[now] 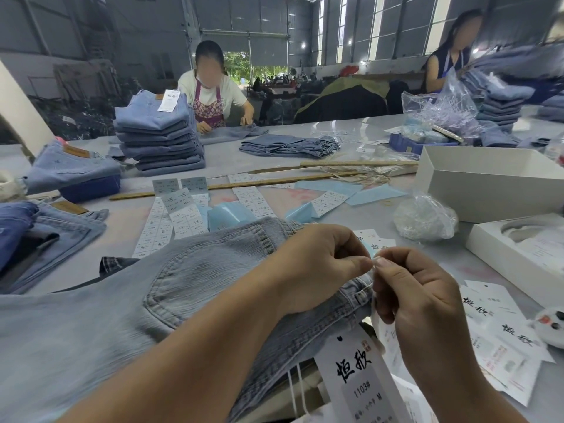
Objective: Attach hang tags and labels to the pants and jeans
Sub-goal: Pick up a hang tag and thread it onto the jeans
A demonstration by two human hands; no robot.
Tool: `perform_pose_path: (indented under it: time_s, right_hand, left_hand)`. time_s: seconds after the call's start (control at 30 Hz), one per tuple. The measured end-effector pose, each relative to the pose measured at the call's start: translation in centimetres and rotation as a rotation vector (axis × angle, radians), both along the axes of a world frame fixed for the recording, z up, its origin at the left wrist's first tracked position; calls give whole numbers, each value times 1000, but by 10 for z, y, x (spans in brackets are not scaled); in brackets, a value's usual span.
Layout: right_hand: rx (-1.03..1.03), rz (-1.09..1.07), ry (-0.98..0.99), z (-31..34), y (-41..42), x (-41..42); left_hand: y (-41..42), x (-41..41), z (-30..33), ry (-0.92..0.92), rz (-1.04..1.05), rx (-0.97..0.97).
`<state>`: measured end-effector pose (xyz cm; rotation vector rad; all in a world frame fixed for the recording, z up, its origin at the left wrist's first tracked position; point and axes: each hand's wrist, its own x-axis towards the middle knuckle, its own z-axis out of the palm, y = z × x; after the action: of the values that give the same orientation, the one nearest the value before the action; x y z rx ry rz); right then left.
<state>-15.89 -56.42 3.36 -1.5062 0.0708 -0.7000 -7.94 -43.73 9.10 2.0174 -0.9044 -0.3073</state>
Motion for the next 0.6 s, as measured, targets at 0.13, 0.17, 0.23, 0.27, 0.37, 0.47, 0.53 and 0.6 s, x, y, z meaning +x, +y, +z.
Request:
perform_pose_path:
  time_s: [0.13, 0.17, 0.23, 0.27, 0.37, 0.47, 0.53, 0.6]
  right_hand:
    - [-38, -23, 0, 1, 0, 0]
    - [-47, -27, -4, 1, 1, 0]
    - [-55, -33, -8, 4, 2, -1]
    - [-54, -32, -11, 4, 3, -1]
    - [-23, -22, -20, 4, 2, 0]
    - [33, 10, -15, 3, 0, -1]
    - [42, 44, -7, 3, -2, -1]
    - [38, 84, 2, 5, -5, -1]
  left_hand:
    - [0, 1, -1, -2, -6, -7]
    - [0, 2, -1, 1, -11, -10]
    - [0, 2, -2, 11, -20, -20]
    - [0, 2, -2, 15, -23, -27]
    - [1, 3, -2, 27, -38, -44]
    - [1, 4, -1, 42, -62, -55]
    - [2, 4, 0, 55, -85, -60]
    - [3, 4, 2, 72, -104, -69]
